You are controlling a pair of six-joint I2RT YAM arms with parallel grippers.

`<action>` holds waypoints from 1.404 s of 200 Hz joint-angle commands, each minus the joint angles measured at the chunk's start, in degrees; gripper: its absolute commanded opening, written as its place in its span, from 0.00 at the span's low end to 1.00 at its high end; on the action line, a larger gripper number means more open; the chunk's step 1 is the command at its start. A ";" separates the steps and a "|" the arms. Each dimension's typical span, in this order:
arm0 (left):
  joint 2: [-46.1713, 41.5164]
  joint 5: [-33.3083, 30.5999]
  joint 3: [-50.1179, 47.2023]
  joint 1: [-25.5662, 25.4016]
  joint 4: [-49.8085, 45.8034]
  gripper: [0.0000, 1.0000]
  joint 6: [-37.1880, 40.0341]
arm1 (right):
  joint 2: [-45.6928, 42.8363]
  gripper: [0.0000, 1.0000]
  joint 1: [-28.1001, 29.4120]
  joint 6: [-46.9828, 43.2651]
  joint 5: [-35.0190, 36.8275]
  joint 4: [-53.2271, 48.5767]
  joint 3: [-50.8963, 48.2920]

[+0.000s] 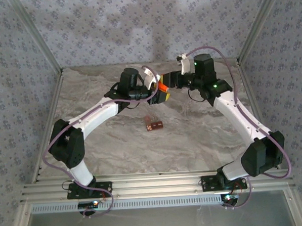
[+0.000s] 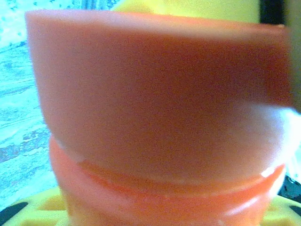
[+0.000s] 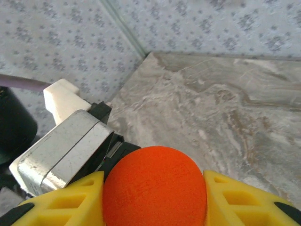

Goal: Sort the pills into containers

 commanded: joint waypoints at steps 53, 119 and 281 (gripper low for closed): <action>-2.33 -4.37 0.55 -1.48 8.86 0.00 0.76 | -1.51 0.67 1.20 3.25 -0.44 0.02 -3.08; -3.05 -0.25 1.16 -0.84 7.67 0.00 1.98 | -9.12 0.83 -13.25 -4.41 -26.33 -0.68 -5.04; -2.09 14.15 4.06 -0.29 3.00 0.00 2.38 | 5.33 0.68 -10.60 -13.35 -33.83 -12.34 10.60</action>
